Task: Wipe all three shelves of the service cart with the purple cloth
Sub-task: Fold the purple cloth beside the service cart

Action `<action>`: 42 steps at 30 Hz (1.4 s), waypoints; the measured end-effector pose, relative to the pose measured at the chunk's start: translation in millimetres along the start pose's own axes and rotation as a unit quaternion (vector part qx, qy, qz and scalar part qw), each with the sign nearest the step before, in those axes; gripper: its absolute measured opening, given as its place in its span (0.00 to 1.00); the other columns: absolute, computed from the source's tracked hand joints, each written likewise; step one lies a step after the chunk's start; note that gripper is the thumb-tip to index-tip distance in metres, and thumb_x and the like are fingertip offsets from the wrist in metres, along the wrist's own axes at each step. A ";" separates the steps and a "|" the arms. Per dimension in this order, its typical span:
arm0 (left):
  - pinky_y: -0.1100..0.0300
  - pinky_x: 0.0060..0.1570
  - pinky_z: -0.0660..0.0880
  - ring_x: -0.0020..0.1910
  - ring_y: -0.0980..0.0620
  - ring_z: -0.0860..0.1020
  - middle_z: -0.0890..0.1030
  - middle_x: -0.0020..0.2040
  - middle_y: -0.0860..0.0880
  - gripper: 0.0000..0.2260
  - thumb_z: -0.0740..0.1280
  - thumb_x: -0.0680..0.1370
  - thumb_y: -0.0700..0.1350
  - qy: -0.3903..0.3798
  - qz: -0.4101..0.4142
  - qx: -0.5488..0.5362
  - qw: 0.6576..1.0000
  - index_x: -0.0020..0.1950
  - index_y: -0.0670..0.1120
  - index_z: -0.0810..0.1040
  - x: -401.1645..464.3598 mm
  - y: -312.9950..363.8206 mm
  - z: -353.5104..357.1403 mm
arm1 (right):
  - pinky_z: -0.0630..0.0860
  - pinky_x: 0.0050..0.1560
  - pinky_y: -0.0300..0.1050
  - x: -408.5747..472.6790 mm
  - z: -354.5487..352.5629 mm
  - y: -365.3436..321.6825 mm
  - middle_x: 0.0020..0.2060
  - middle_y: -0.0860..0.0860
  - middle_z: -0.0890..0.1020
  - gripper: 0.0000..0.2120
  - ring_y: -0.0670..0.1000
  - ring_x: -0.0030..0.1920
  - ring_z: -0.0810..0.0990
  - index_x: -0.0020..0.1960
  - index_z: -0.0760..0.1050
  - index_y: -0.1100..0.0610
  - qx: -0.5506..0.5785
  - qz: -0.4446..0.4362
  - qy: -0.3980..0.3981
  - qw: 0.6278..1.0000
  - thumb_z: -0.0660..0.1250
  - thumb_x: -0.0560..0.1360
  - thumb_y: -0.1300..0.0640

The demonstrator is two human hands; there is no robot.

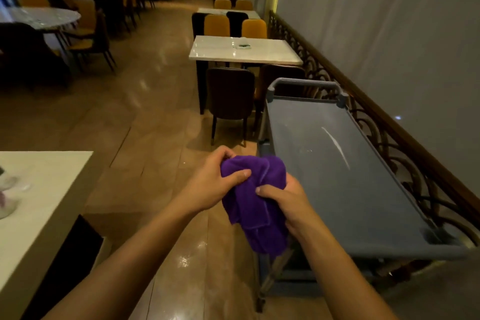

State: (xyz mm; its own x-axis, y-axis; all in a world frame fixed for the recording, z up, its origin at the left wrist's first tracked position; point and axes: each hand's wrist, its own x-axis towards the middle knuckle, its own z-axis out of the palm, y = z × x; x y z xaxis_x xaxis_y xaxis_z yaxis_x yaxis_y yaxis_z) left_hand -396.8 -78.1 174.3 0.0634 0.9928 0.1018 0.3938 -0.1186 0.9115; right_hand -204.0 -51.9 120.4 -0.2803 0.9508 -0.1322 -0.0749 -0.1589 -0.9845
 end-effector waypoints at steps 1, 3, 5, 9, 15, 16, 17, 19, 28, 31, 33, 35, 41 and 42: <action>0.57 0.44 0.81 0.48 0.50 0.82 0.81 0.51 0.48 0.14 0.75 0.75 0.50 -0.003 -0.010 0.003 1.000 0.54 0.48 0.73 7.9 -3.5 -9.3 | 0.83 0.46 0.44 10.6 5.4 -3.8 0.50 0.47 0.87 0.28 0.52 0.51 0.87 0.60 0.77 0.46 -0.014 -0.006 0.001 1.000 0.79 0.62 0.54; 0.57 0.45 0.81 0.49 0.50 0.83 0.81 0.54 0.48 0.19 0.75 0.73 0.55 -0.043 -0.026 -0.002 0.999 0.58 0.51 0.71 31.2 -7.9 -28.1 | 0.83 0.44 0.41 34.9 10.5 -13.4 0.48 0.45 0.86 0.28 0.49 0.50 0.87 0.60 0.76 0.45 -0.032 -0.013 -0.010 0.999 0.79 0.62 0.54; 0.55 0.50 0.82 0.52 0.51 0.82 0.80 0.57 0.51 0.25 0.74 0.72 0.60 -0.095 -0.041 0.005 0.995 0.64 0.54 0.71 56.6 -9.2 -40.6 | 0.83 0.45 0.42 56.9 11.8 -21.8 0.49 0.47 0.86 0.28 0.50 0.50 0.87 0.59 0.77 0.45 -0.041 -0.015 -0.028 0.999 0.79 0.60 0.53; 0.53 0.55 0.80 0.53 0.58 0.79 0.78 0.56 0.58 0.22 0.67 0.77 0.63 -0.092 0.026 0.077 0.992 0.67 0.58 0.71 131.8 -17.9 -38.1 | 0.83 0.47 0.44 129.1 10.4 -34.7 0.52 0.49 0.86 0.24 0.51 0.52 0.86 0.61 0.77 0.44 -0.043 -0.076 -0.015 0.996 0.77 0.67 0.56; 0.61 0.50 0.75 0.50 0.60 0.81 0.83 0.49 0.57 0.07 0.68 0.80 0.49 0.010 0.156 0.070 0.985 0.59 0.54 0.79 248.3 -17.1 -44.4 | 0.82 0.50 0.44 226.9 -4.2 -69.6 0.55 0.48 0.85 0.27 0.52 0.55 0.85 0.64 0.75 0.43 -0.011 -0.125 -0.026 0.992 0.77 0.67 0.56; 0.63 0.50 0.75 0.50 0.59 0.81 0.83 0.49 0.57 0.07 0.69 0.80 0.48 -0.001 0.177 0.061 0.982 0.58 0.54 0.80 268.7 -13.0 -46.7 | 0.83 0.52 0.46 241.6 -12.4 -76.0 0.57 0.51 0.85 0.27 0.54 0.57 0.85 0.66 0.75 0.45 0.016 -0.124 -0.032 0.992 0.77 0.68 0.55; 0.63 0.50 0.75 0.50 0.59 0.81 0.84 0.49 0.57 0.07 0.69 0.80 0.48 -0.015 0.195 0.051 0.979 0.57 0.55 0.80 287.5 -9.1 -50.2 | 0.82 0.55 0.50 256.3 -20.0 -80.3 0.60 0.55 0.83 0.28 0.57 0.59 0.84 0.69 0.74 0.49 0.064 -0.122 -0.048 0.989 0.76 0.70 0.53; 0.62 0.52 0.76 0.52 0.57 0.81 0.84 0.50 0.57 0.08 0.68 0.79 0.51 -0.043 0.214 0.023 0.976 0.58 0.56 0.80 318.1 1.0 -56.7 | 0.80 0.60 0.56 279.1 -34.7 -84.8 0.66 0.61 0.79 0.31 0.61 0.63 0.80 0.72 0.72 0.54 0.203 -0.117 -0.080 0.969 0.75 0.73 0.47; 0.60 0.51 0.80 0.51 0.57 0.82 0.83 0.51 0.55 0.07 0.67 0.81 0.50 -0.097 0.168 -0.128 0.973 0.58 0.54 0.80 479.9 -0.3 -21.4 | 0.66 0.74 0.64 375.8 -73.2 -91.2 0.79 0.60 0.62 0.47 0.63 0.76 0.66 0.80 0.61 0.51 0.407 -0.102 -0.055 0.906 0.73 0.69 0.33; 0.57 0.51 0.79 0.48 0.58 0.81 0.83 0.48 0.54 0.07 0.66 0.82 0.51 -0.060 0.190 -0.107 0.974 0.58 0.53 0.79 534.3 -20.5 0.6 | 0.75 0.67 0.62 406.5 -88.4 -99.3 0.76 0.60 0.68 0.56 0.64 0.73 0.71 0.79 0.63 0.52 0.387 -0.111 0.013 0.915 0.81 0.59 0.34; 0.61 0.47 0.77 0.46 0.59 0.80 0.82 0.47 0.54 0.08 0.64 0.83 0.52 -0.031 0.225 -0.081 0.970 0.57 0.51 0.79 568.2 -30.9 14.4 | 0.80 0.61 0.58 433.2 -95.2 -104.3 0.68 0.59 0.78 0.50 0.61 0.66 0.79 0.75 0.68 0.54 0.310 -0.113 0.087 0.940 0.84 0.59 0.41; 0.63 0.45 0.75 0.44 0.60 0.79 0.80 0.45 0.55 0.09 0.63 0.83 0.53 -0.033 0.259 -0.045 0.964 0.55 0.49 0.78 602.1 -38.1 29.6 | 0.84 0.49 0.48 461.6 -97.1 -110.0 0.59 0.55 0.85 0.41 0.56 0.56 0.86 0.70 0.71 0.52 0.228 -0.104 0.180 0.951 0.84 0.61 0.48; 0.74 0.39 0.69 0.40 0.66 0.77 0.76 0.38 0.60 0.06 0.65 0.82 0.51 -0.144 0.312 -0.012 0.939 0.50 0.51 0.79 673.5 -52.3 67.0 | 0.83 0.42 0.44 506.3 -113.8 -96.7 0.48 0.50 0.88 0.28 0.53 0.48 0.88 0.62 0.77 0.49 0.187 -0.088 0.432 0.878 0.81 0.64 0.57; 0.73 0.39 0.70 0.38 0.65 0.77 0.77 0.38 0.59 0.06 0.65 0.82 0.52 -0.164 0.318 -0.009 0.934 0.49 0.52 0.78 681.0 -56.0 75.7 | 0.83 0.42 0.45 506.9 -118.4 -92.9 0.48 0.50 0.88 0.27 0.53 0.48 0.88 0.61 0.77 0.49 0.184 -0.082 0.456 0.867 0.80 0.65 0.57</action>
State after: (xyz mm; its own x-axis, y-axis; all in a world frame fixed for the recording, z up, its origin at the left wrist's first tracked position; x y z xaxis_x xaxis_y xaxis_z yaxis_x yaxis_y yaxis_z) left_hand -306.2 603.3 162.4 0.5574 0.6622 0.5008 0.1654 -0.6797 0.7146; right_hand -225.8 476.3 131.1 0.6231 0.7576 -0.1944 -0.3886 0.0842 -0.9176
